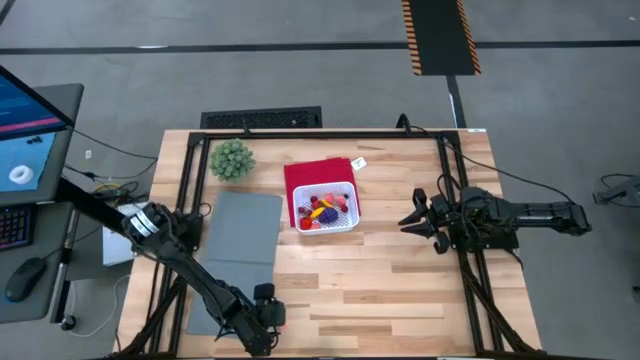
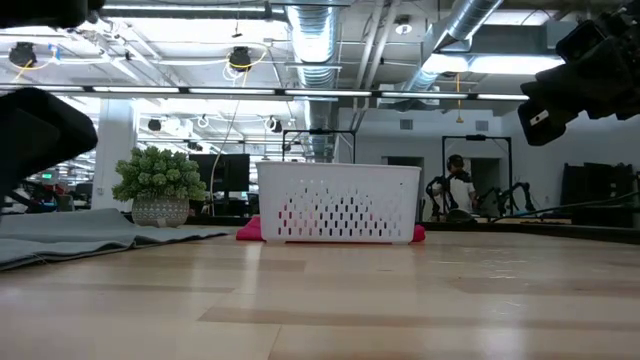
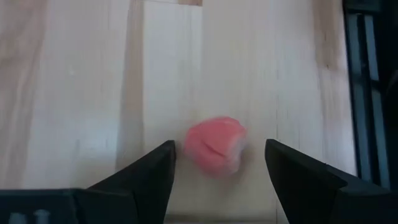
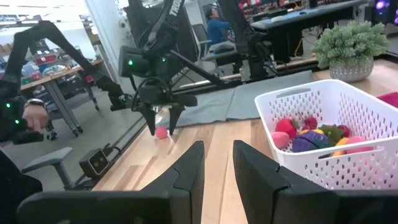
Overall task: Pick and placing Produce into tupperware
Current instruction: Put the pink peach into the white bin
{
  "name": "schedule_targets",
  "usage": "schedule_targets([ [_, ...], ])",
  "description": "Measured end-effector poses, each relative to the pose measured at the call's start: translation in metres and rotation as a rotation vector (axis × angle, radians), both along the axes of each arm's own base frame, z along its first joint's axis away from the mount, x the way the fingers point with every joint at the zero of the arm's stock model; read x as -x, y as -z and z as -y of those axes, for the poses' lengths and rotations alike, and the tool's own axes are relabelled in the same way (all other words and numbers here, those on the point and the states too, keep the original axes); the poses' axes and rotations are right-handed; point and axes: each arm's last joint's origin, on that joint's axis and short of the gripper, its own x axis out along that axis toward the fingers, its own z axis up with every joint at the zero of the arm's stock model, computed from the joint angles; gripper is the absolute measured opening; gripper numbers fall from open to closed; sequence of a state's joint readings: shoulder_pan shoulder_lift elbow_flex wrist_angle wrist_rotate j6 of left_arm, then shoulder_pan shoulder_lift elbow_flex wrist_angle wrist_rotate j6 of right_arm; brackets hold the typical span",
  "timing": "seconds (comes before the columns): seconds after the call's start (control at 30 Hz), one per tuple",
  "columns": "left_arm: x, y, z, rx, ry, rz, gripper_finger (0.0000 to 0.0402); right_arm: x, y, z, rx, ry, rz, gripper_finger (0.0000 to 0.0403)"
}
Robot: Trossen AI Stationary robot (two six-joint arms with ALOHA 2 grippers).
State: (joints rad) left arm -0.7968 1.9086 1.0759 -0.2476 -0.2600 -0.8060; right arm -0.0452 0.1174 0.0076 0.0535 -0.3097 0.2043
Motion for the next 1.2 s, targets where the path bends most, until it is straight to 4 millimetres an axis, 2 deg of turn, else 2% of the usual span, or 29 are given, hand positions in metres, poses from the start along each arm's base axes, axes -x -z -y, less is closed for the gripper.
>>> schedule_targets([
  [0.1, -0.002, 0.004, 0.003, -0.012, 0.0, -0.009, 0.0238, 0.0, 0.0, 0.0, 0.0, 0.0, 0.001, 0.0107],
  [0.27, -0.003, 0.001, 0.005, -0.034, 0.0, 0.014, 0.0227, 0.0, 0.0, 0.0, 0.0, 0.0, 0.0, 0.0107],
  [0.67, -0.001, -0.001, 0.002, -0.111, 0.027, 0.024, 0.0128, 0.0, 0.0, 0.0, 0.0, 0.0, -0.001, 0.0107],
  [0.8, -0.002, -0.017, -0.001, -0.139, 0.037, 0.082, 0.0117, 0.0, 0.0, 0.0, 0.0, 0.0, -0.001, 0.0107],
  [1.2, 0.008, -0.067, -0.019, -0.332, 0.01, 0.266, 0.0128, 0.0, 0.0, 0.0, -0.005, 0.0, -0.002, 0.0107],
])
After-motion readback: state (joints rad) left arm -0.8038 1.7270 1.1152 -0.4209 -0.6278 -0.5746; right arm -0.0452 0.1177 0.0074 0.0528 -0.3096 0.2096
